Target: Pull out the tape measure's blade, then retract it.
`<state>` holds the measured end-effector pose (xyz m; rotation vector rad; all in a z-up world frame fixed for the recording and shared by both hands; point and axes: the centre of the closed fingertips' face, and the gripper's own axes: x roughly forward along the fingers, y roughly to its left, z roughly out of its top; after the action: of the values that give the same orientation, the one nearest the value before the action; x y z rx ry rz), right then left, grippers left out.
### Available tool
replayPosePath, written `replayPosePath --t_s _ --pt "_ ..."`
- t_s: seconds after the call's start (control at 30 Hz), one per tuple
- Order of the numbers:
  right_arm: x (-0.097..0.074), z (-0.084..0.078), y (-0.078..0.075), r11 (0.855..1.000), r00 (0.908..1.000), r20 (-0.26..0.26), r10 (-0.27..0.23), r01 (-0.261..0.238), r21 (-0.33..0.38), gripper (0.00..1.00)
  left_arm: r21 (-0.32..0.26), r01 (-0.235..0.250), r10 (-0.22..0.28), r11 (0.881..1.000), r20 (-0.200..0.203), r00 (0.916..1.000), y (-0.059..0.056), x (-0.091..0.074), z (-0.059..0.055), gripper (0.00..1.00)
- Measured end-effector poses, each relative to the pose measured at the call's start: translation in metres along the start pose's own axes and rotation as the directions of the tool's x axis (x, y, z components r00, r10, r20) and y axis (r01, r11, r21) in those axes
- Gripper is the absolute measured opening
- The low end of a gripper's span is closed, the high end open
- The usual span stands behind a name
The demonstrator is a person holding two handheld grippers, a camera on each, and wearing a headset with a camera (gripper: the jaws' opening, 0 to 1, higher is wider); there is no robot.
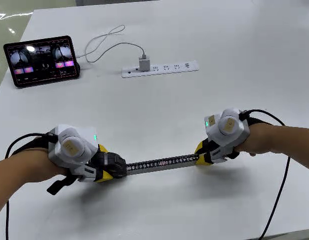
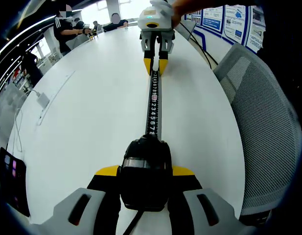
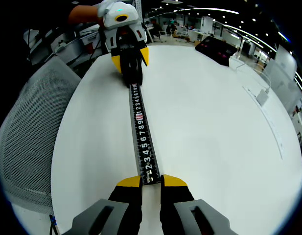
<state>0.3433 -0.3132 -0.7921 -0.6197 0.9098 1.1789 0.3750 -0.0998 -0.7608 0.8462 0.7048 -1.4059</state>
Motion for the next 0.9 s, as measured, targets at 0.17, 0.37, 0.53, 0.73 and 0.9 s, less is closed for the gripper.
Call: replayPosePath --t_s 0.17,0.37,0.53,0.73,0.9 --pt "-0.0007 -0.0013 -0.0004 1.0 1.0 -0.003 0.0 0.0 0.002 0.09 0.0 0.001 -0.001 1.0 0.0 1.0 0.0006 0.0004 -0.0005 0.32" --pt "-0.0015 -0.003 -0.0004 1.0 1.0 -0.005 0.0 0.0 0.004 0.09 0.001 -0.002 0.002 1.0 0.002 1.0 0.0016 0.001 -0.0013 0.32" --pt "-0.0024 -0.0044 -0.0004 1.0 1.0 -0.004 0.001 -0.001 0.009 0.09 0.0 -0.001 0.001 1.0 0.003 1.0 0.0022 0.0015 -0.0018 0.32" --pt "-0.0038 -0.0074 -0.0007 1.0 1.0 -0.009 0.002 -0.002 0.01 0.09 -0.002 -0.001 0.001 1.0 0.004 1.0 0.002 0.0015 -0.0017 0.32" --pt "-0.0051 -0.0094 -0.0009 1.0 0.9999 -0.011 0.002 -0.002 0.013 0.09 -0.001 0.0 0.0 1.0 0.003 1.0 0.0021 0.0017 -0.002 0.32"
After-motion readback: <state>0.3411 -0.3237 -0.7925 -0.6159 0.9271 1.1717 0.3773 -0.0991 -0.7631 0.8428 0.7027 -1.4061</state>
